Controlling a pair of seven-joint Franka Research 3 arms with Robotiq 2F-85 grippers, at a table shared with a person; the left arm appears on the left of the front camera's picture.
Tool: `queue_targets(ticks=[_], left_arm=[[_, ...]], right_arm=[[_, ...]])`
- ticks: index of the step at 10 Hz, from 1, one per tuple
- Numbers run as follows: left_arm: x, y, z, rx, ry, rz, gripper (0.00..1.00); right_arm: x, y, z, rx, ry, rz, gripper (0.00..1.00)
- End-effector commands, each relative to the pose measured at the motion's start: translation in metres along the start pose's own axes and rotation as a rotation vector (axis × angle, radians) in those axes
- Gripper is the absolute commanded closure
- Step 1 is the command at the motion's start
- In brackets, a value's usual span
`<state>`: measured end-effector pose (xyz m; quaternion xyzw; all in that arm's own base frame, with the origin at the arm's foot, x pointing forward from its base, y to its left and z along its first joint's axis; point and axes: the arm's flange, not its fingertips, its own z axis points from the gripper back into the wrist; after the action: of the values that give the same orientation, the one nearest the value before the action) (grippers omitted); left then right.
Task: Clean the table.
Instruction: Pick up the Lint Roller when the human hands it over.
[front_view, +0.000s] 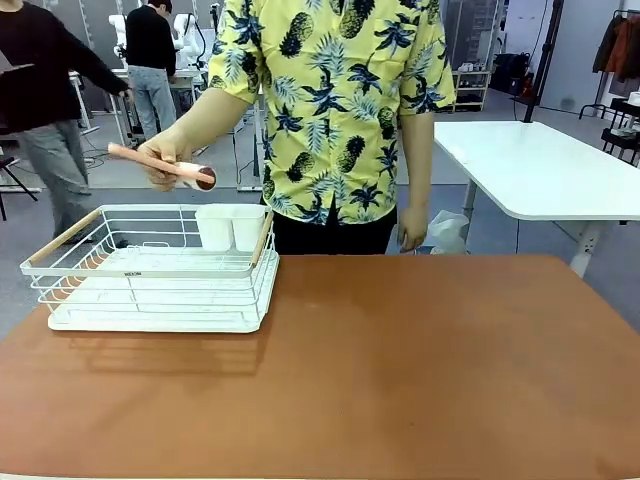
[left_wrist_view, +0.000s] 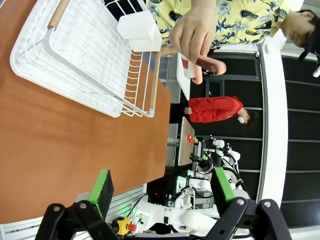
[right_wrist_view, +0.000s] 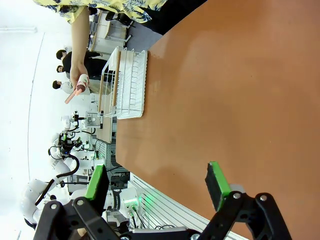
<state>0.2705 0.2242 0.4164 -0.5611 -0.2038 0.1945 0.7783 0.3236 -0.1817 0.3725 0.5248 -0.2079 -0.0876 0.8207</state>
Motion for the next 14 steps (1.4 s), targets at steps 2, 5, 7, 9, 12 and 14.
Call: queue_targets(ticks=[2,5,7,9,12,14], left_arm=[[-0.001,0.001,0.003,-0.008,-0.004,-0.002,0.00],[-0.001,0.001,0.003,-0.008,-0.004,-0.002,0.00],[0.000,0.000,0.000,0.000,0.000,0.000,0.00],[0.008,-0.040,-0.012,0.114,-0.086,0.006,0.00],[0.021,-0.109,-0.041,0.182,-0.155,0.105,0.00],[0.019,-0.126,-0.071,0.166,-0.200,0.139,0.00]], right_arm=[[0.000,0.002,0.001,0.008,-0.003,-0.004,0.00],[0.000,0.002,0.001,0.008,-0.003,-0.004,0.00],[0.000,0.002,0.001,0.008,-0.003,-0.004,0.00],[0.000,0.002,0.001,0.008,-0.003,-0.004,0.00],[0.000,0.002,0.001,0.008,-0.003,-0.004,0.00],[0.000,0.002,0.001,0.008,-0.003,-0.004,0.00]])
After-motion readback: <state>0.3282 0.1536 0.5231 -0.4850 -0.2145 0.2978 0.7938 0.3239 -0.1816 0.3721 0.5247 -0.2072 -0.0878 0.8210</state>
